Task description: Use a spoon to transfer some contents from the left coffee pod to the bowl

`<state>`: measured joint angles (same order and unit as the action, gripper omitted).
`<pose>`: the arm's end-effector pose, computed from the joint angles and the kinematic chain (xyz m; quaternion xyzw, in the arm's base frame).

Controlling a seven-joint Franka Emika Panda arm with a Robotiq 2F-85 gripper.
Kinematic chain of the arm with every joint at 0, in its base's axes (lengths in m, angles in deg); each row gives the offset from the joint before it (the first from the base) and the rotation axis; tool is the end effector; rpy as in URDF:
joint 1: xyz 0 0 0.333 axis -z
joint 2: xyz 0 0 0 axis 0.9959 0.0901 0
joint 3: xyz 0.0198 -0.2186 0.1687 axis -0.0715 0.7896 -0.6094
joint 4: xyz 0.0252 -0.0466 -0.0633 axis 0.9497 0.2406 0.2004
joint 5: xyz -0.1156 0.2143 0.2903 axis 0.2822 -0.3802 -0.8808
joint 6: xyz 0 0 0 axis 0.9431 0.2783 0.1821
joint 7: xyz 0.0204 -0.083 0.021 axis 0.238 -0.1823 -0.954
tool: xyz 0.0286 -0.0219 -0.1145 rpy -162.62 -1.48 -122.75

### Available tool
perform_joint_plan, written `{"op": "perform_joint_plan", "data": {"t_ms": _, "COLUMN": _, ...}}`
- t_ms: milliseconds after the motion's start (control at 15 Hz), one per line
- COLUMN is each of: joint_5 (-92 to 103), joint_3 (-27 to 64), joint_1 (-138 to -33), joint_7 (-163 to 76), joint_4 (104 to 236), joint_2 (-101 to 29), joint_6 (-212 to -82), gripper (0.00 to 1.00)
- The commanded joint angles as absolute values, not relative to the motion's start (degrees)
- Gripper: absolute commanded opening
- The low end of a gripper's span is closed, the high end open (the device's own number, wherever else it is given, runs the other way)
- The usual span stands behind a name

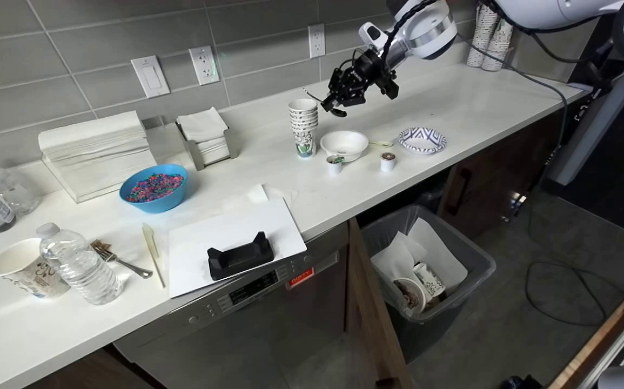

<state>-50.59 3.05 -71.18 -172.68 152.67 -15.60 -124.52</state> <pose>0.7079 0.0053 0.3661 -0.5737 -0.6724 -0.4208 0.2043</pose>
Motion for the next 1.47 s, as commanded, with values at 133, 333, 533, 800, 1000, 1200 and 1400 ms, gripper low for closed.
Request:
{"op": "perform_joint_plan", "data": {"t_ms": 133, "joint_5": -58.9, "joint_3": 3.8, "joint_1": -70.2, "joint_7": -178.5, "joint_4": 151.8, "joint_2": -14.4, "joint_6": -121.5, "gripper": 0.02}}
{"op": "perform_joint_plan", "data": {"t_ms": 333, "joint_5": -61.2, "joint_3": 5.0, "joint_1": -70.6, "joint_7": -179.8, "joint_4": 152.0, "joint_2": -14.3, "joint_6": -120.3, "gripper": 0.02}}
{"op": "perform_joint_plan", "data": {"t_ms": 533, "joint_5": -60.3, "joint_3": 6.8, "joint_1": -72.1, "joint_7": -178.2, "joint_4": 152.4, "joint_2": -15.1, "joint_6": -121.5, "gripper": 0.10}}
{"op": "perform_joint_plan", "data": {"t_ms": 800, "joint_5": -60.7, "joint_3": 6.5, "joint_1": -72.1, "joint_7": -178.8, "joint_4": 152.2, "joint_2": -14.9, "joint_6": -120.2, "gripper": 0.02}}
{"op": "perform_joint_plan", "data": {"t_ms": 1000, "joint_5": -65.8, "joint_3": 5.2, "joint_1": -70.3, "joint_7": -182.2, "joint_4": 152.5, "joint_2": -14.9, "joint_6": -117.6, "gripper": 0.02}}
{"op": "perform_joint_plan", "data": {"t_ms": 1200, "joint_5": -69.8, "joint_3": 6.1, "joint_1": -70.2, "joint_7": -184.4, "joint_4": 153.1, "joint_2": -15.3, "joint_6": -115.1, "gripper": 0.02}}
{"op": "perform_joint_plan", "data": {"t_ms": 1400, "joint_5": -72.4, "joint_3": 7.4, "joint_1": -70.4, "joint_7": -185.9, "joint_4": 153.2, "joint_2": -15.2, "joint_6": -113.5, "gripper": 0.02}}
